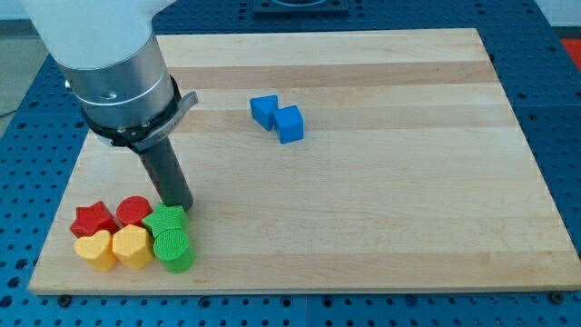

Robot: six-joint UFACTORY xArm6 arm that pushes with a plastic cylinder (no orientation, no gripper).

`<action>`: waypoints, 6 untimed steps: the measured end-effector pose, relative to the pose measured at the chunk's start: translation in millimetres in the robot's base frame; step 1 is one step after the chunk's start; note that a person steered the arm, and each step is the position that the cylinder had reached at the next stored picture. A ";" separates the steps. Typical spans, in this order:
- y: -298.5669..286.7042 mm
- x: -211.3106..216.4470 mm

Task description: Move your hand towards the blue triangle

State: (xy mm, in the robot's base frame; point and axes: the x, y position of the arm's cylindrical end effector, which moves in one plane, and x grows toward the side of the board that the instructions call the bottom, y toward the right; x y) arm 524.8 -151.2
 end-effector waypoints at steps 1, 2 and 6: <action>0.0 0.0; -0.1 -15.5; -5.1 -137.1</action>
